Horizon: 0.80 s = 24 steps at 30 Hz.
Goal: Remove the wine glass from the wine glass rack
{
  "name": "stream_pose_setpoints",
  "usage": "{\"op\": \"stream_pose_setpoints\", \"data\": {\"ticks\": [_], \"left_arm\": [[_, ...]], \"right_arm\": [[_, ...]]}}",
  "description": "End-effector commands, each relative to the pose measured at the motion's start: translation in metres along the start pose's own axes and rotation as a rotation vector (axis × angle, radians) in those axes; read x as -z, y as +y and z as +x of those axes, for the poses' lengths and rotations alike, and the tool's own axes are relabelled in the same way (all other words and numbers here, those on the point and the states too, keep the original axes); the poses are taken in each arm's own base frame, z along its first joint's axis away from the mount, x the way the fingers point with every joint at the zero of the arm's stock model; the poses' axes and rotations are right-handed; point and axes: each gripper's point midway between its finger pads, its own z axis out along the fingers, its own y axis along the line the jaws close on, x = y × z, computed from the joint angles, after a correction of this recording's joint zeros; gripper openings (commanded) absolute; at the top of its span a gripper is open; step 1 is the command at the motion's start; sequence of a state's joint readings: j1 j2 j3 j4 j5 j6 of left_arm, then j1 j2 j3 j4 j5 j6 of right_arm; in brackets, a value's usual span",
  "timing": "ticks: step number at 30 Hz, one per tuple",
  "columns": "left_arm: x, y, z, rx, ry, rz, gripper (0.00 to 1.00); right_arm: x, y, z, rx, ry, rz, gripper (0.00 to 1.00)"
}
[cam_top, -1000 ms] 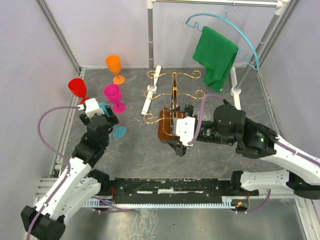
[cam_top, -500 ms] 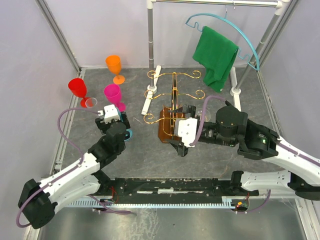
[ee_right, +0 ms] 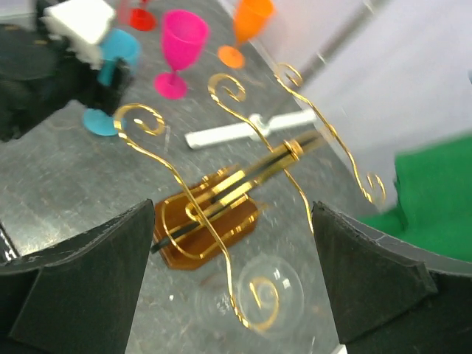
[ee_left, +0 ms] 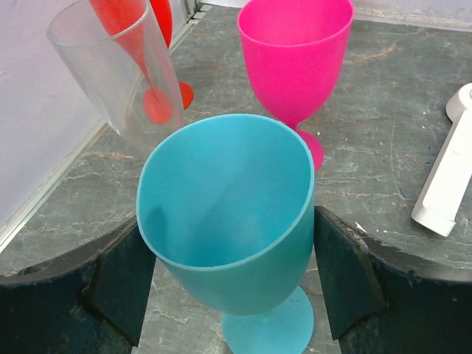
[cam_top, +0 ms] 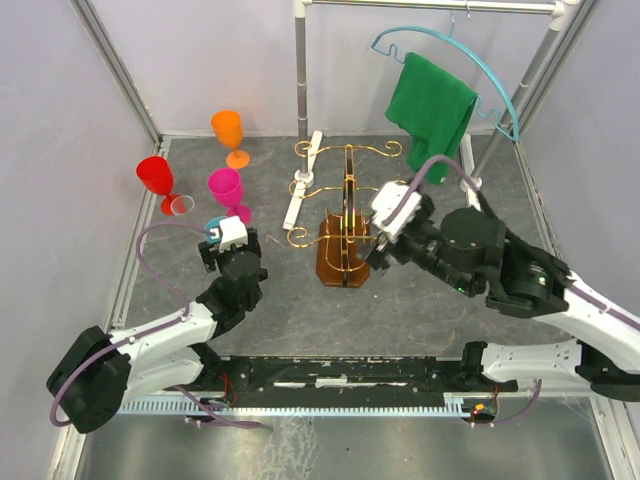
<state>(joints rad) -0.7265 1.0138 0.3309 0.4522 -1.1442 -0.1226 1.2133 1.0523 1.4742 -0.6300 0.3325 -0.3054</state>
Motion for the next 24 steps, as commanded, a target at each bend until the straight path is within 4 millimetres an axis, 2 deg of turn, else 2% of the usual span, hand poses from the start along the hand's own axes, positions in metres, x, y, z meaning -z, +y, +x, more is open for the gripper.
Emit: {"op": "stream_pose_setpoints", "data": {"ticks": [1, 4, 10, 18, 24], "left_arm": [[0.000, 0.008, -0.015, 0.065, -0.058, -0.068, 0.81], [0.000, 0.010, -0.007, 0.058, -0.049, -0.080, 0.84], [0.000, 0.007, -0.001, 0.034, -0.043, -0.080, 0.86], [0.001, 0.000, 0.001, 0.004, -0.024, -0.058, 0.91], [0.002, -0.003, 0.003, -0.001, -0.007, -0.040, 0.96]], "right_arm": [[0.062, -0.070, 0.011, -0.367, 0.001, 0.385, 0.92], [0.093, -0.087, 0.035, -0.506, 0.046, 0.529, 0.90], [0.124, -0.089, 0.072, -0.614, 0.157, 0.624, 0.89], [0.123, -0.060, 0.100, -0.734, 0.239, 0.564, 0.90], [0.118, -0.046, 0.105, -0.795, 0.238, 0.514, 0.90]]}}
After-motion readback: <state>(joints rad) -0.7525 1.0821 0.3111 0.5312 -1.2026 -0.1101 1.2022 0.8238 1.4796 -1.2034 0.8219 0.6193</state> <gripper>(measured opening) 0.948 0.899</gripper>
